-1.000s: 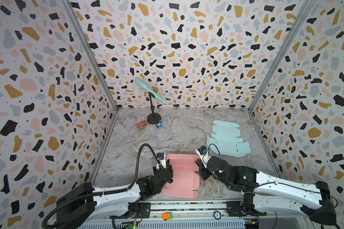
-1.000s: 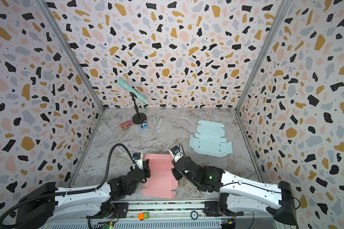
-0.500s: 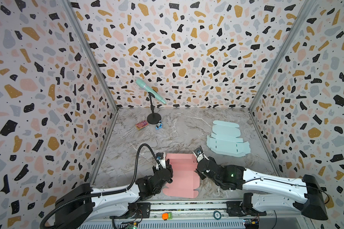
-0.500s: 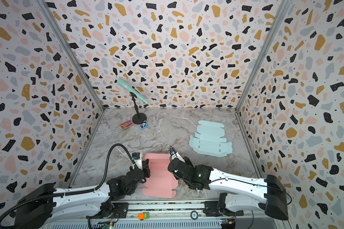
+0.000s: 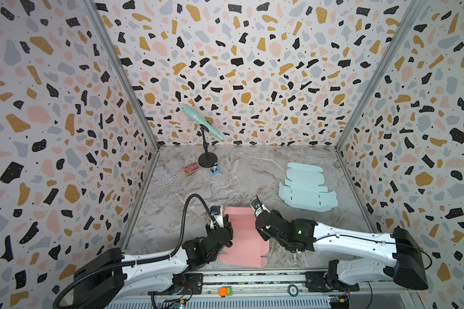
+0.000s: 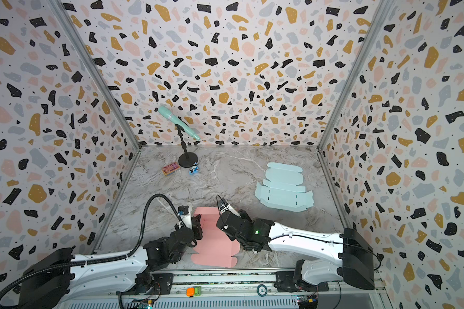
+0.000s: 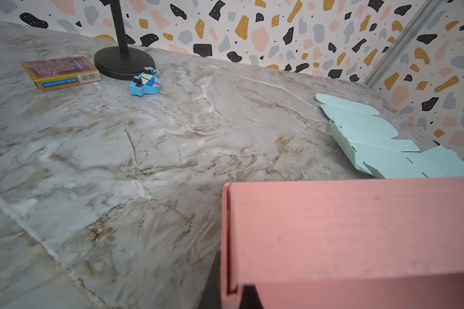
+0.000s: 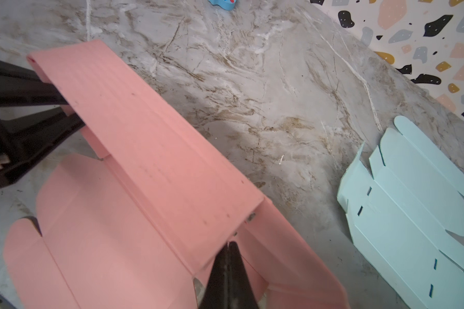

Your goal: Fold the paper box

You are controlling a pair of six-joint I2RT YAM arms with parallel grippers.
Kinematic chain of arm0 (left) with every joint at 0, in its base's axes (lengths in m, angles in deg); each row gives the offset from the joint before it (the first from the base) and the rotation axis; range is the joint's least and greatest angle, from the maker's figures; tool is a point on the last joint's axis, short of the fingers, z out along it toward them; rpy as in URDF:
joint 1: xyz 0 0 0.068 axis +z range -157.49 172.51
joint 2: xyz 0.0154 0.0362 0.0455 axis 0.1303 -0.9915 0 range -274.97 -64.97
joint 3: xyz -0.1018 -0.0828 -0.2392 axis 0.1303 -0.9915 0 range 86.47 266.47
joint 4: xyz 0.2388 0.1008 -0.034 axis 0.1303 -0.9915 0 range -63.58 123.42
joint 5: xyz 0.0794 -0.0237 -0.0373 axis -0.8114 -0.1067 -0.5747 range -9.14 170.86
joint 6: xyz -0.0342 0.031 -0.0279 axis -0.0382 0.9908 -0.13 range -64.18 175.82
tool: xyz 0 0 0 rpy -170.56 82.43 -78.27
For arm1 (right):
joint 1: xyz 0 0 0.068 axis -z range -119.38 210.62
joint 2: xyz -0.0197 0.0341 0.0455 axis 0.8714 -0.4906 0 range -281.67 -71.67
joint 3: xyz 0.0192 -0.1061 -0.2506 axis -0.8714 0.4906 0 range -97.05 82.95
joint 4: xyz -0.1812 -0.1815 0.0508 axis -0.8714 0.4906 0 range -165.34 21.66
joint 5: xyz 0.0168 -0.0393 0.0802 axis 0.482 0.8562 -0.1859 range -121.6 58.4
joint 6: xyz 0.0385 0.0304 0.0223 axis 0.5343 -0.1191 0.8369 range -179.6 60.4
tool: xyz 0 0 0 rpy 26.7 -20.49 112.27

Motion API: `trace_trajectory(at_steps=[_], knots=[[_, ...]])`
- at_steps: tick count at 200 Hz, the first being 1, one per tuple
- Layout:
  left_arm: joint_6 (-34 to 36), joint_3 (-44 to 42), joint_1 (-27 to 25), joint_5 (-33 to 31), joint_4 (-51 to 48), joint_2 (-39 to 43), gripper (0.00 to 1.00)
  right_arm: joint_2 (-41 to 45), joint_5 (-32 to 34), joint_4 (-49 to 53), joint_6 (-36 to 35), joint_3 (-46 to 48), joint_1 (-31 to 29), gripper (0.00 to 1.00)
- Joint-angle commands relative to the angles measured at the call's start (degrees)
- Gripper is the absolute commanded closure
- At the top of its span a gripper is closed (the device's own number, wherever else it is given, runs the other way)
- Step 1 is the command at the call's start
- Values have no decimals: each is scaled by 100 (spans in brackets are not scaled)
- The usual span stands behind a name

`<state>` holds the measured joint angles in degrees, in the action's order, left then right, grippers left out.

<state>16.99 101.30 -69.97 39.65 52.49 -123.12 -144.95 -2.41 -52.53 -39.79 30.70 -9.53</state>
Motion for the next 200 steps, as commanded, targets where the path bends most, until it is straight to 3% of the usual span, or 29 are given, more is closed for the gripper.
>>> trace_trajectory(at_steps=[1, 36, 91, 132, 161, 200], knots=[[-20, 0, 14, -110, -24, 164, 97, 50, -89, -146, -160, -255, -32, 100], [-17, -63, 408, 284, -200, 522, 100, 532, -14, -352, -285, 25, -147, 100], [361, 62, 1389, 1077, -817, 1144, 100, 2014, 626, -1388, -290, 1471, -764, 100], [344, 55, 2516, 2543, -543, 1442, 100, 3406, 113, -3238, -216, 2934, -713, 100], [128, 103, 2701, 3039, -276, 1344, 100, 4113, -252, -4426, 47, 3891, -498, 100], [-70, 46, 2706, 3730, 259, 1378, 100, 4344, -1713, -5171, 717, 4468, 698, 100]])
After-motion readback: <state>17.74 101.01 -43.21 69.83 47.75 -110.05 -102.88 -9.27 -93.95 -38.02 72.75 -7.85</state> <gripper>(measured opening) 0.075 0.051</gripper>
